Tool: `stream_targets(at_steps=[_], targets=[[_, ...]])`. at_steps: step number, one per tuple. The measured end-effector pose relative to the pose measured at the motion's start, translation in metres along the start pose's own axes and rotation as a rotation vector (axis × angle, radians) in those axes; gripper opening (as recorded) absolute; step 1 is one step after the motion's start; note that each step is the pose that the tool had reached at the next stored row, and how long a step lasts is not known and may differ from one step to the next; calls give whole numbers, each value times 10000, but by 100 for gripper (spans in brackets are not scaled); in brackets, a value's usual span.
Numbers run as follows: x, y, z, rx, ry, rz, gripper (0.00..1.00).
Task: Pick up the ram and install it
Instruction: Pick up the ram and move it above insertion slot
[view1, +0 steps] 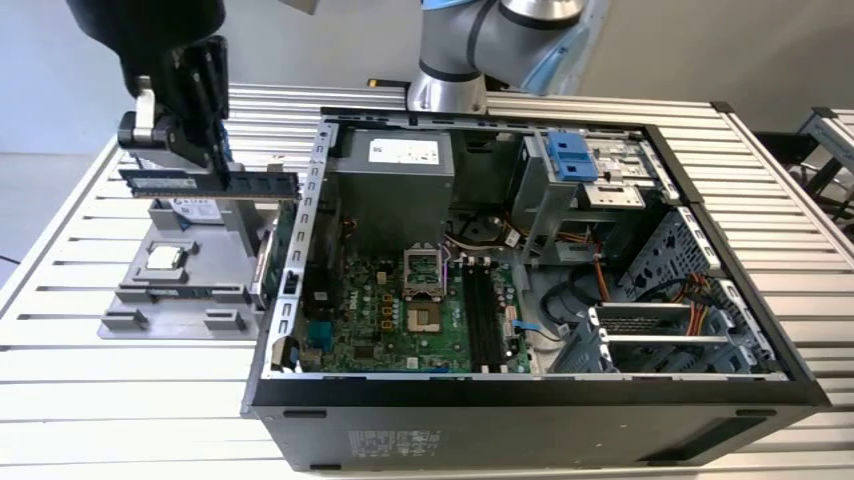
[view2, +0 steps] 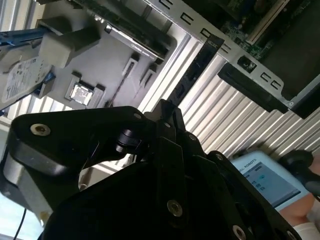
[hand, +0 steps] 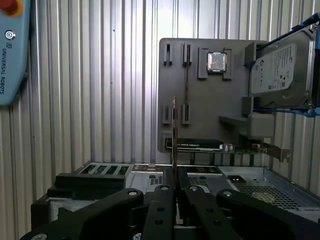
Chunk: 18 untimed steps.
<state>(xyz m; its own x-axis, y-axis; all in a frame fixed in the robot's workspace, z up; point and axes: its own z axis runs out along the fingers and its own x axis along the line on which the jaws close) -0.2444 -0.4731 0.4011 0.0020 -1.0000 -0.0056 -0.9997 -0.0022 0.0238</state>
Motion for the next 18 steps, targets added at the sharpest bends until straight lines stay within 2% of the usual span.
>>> stream_targets(at_steps=[18], targets=[[2,-819,-20,-16,0,0,0]])
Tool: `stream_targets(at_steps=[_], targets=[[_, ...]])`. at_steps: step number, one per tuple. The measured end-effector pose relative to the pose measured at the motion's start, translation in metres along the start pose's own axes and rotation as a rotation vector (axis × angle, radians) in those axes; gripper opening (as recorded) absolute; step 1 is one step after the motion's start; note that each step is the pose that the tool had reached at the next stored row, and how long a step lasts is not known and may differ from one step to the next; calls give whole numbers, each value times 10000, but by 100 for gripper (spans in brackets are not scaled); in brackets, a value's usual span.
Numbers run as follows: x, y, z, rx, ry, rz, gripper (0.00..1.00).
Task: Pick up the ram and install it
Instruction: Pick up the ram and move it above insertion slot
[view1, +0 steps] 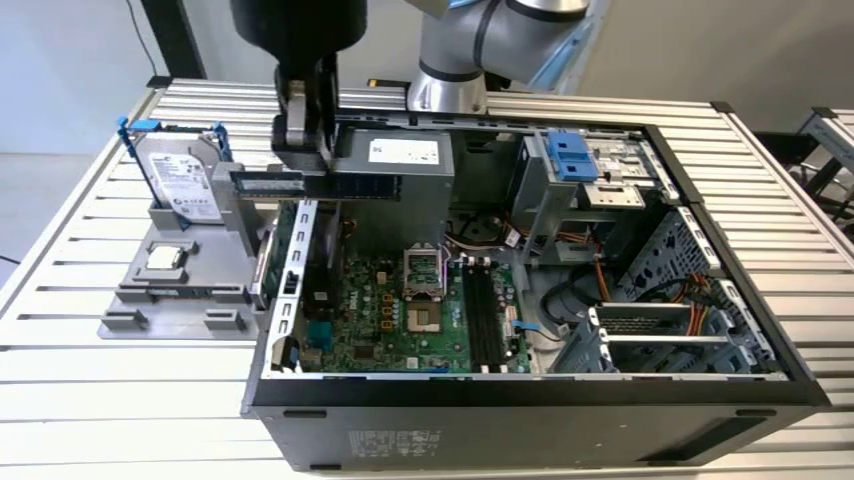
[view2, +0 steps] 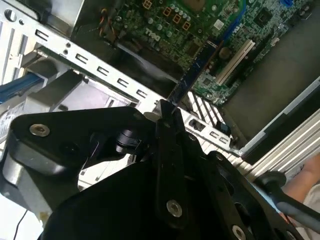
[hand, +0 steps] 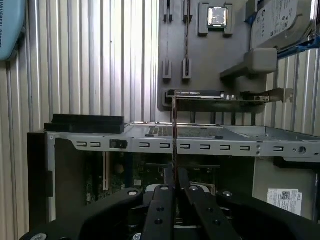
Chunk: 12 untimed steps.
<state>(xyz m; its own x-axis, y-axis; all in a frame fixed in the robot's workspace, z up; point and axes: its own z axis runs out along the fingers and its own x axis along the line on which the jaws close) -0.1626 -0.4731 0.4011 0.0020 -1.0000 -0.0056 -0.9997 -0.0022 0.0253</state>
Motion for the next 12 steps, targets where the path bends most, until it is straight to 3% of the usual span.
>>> stream_targets(at_steps=[12], targets=[[1,-545,-13,1,-1,0,0]])
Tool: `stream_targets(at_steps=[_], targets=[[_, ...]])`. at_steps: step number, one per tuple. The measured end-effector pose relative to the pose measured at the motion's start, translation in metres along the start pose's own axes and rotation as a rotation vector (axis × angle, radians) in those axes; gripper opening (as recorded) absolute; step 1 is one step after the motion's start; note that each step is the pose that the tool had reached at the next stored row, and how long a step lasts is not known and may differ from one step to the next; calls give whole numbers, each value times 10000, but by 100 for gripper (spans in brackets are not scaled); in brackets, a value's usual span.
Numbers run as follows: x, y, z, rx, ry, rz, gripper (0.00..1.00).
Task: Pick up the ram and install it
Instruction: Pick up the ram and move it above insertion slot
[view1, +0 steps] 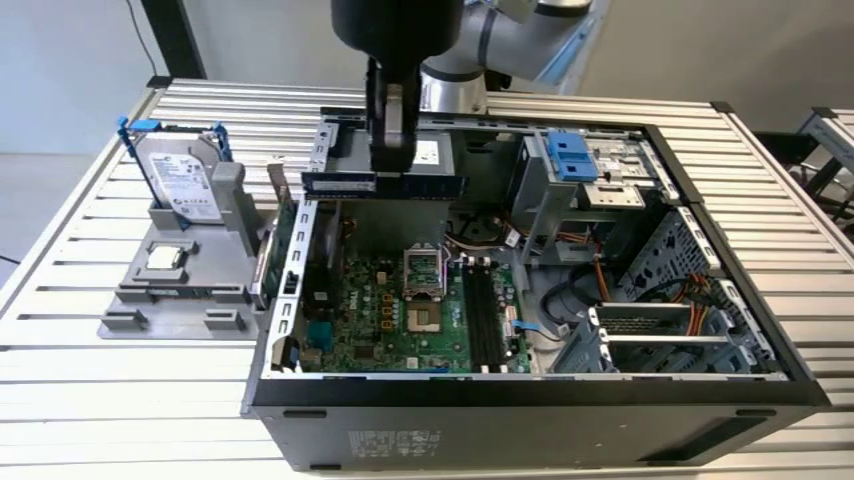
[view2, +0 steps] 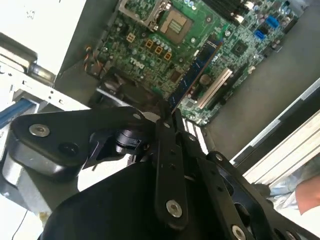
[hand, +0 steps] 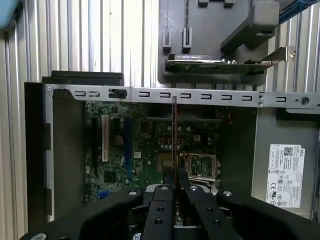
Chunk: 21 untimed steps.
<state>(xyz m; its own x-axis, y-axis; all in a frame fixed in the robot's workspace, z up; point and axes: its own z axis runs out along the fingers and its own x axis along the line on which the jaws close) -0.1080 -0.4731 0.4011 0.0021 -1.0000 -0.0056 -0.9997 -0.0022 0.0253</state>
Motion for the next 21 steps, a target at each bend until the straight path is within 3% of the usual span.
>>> stream_targets(at_steps=[21], targets=[[2,-955,-24,0,0,0,0]])
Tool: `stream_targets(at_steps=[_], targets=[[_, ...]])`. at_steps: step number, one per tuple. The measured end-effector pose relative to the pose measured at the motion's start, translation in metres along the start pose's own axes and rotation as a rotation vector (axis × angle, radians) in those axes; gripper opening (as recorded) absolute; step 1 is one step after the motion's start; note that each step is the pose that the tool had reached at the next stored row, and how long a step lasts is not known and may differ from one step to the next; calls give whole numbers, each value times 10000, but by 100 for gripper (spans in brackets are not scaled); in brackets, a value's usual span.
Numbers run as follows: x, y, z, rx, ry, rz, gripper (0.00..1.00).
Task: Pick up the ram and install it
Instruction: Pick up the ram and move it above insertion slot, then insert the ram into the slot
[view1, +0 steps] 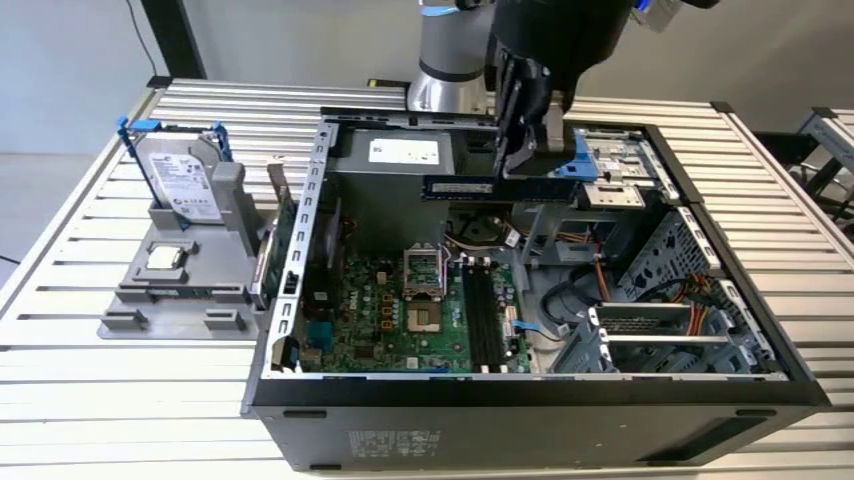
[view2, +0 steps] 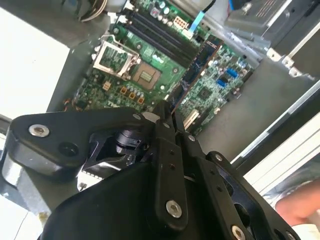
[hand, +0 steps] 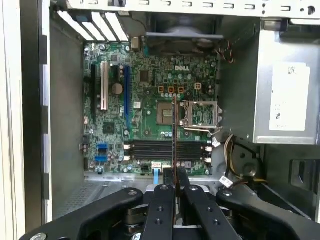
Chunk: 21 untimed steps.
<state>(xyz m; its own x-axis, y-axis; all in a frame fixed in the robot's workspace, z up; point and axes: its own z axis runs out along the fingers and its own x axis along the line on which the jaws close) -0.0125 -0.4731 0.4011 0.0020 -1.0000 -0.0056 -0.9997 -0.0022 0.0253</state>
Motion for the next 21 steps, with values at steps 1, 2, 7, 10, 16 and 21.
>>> stream_targets(at_steps=[1,2,7,10,16,21], targets=[[0,-44,-1,0,0,0,0],[0,-91,-2,0,0,0,0],[0,-206,-5,0,6,179,0],[0,-207,1,3,-8,740,0],[-39,-245,8,5,-21,1191,0],[-63,-259,10,6,-8,1193,0]])
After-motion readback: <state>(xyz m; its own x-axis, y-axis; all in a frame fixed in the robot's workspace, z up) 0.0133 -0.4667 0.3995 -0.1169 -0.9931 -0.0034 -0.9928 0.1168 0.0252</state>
